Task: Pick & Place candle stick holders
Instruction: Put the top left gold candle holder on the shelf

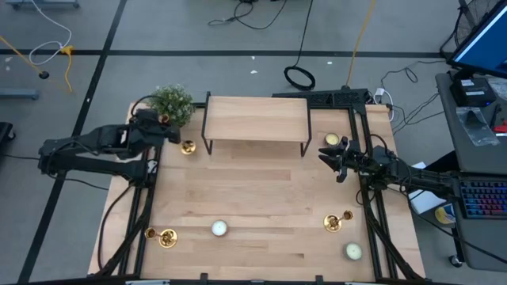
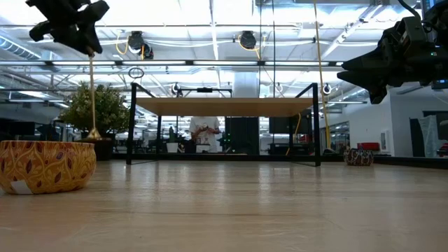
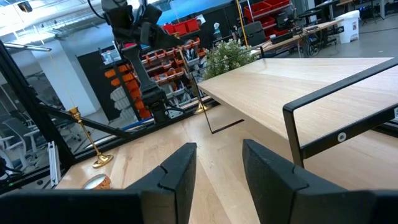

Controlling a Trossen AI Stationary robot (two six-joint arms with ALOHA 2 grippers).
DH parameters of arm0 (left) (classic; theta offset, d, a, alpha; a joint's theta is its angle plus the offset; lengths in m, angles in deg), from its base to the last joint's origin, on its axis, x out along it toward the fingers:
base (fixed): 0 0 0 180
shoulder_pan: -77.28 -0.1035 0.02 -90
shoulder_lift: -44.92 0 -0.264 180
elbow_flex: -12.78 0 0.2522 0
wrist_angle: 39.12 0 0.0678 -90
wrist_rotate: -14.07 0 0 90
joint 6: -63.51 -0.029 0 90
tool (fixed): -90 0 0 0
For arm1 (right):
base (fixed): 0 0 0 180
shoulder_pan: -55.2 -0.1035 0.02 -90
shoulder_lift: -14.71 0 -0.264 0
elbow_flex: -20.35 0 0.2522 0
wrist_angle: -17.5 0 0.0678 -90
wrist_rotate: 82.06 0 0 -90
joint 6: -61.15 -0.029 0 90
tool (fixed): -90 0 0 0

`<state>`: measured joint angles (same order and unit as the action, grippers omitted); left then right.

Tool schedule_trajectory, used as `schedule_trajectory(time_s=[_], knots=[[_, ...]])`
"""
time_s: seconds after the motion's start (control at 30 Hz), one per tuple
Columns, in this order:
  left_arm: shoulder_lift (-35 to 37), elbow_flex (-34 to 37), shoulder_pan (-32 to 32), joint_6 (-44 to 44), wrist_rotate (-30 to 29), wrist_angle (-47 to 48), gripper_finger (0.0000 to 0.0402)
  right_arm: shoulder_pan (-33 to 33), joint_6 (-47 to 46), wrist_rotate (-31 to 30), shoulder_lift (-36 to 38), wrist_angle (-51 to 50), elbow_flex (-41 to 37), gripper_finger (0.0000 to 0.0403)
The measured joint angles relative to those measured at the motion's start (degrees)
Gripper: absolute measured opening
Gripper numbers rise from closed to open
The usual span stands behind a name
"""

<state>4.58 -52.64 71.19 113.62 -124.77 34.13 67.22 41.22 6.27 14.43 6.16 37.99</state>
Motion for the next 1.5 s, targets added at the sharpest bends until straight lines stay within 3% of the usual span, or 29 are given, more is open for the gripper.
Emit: schedule_trajectory(time_s=[0.2, 0.5, 0.83, 1.03, 1.23, 1.5], knots=[[0.0, -2.9, 0.0, -0.7, 5.0, -0.1, 0.0099, 0.0, 0.0, 0.0, 0.0, 0.0, 0.0, 0.0126], [-0.1, -7.9, 0.0, -0.7, 13.4, 0.4, 0.0114, 0.0, 0.0, 0.0, 0.0, 0.0, 0.0, 0.0126], [-0.1, -12.3, 0.0, -1.6, 23.0, 0.5, 0.0100, 0.0, -2.7, 0.0, 0.0, 0.0, 0.0, 0.0126], [-0.9, -13.8, 0.0, -1.7, 26.1, 0.4, 0.0116, 0.0, -3.4, 0.0, 0.0, 0.0, 0.0, 0.0126], [-4.7, -16.0, 0.0, -3.9, 28.0, -0.2, 0.0100, 0.0, -3.4, 0.0, 0.0, 0.0, 0.0, 0.0126], [-11.3, -19.9, 0.0, -11.0, 28.4, -11.1, 0.0119, 0.0, -3.4, 0.0, 0.0, 0.0, 0.0, 0.0126]])
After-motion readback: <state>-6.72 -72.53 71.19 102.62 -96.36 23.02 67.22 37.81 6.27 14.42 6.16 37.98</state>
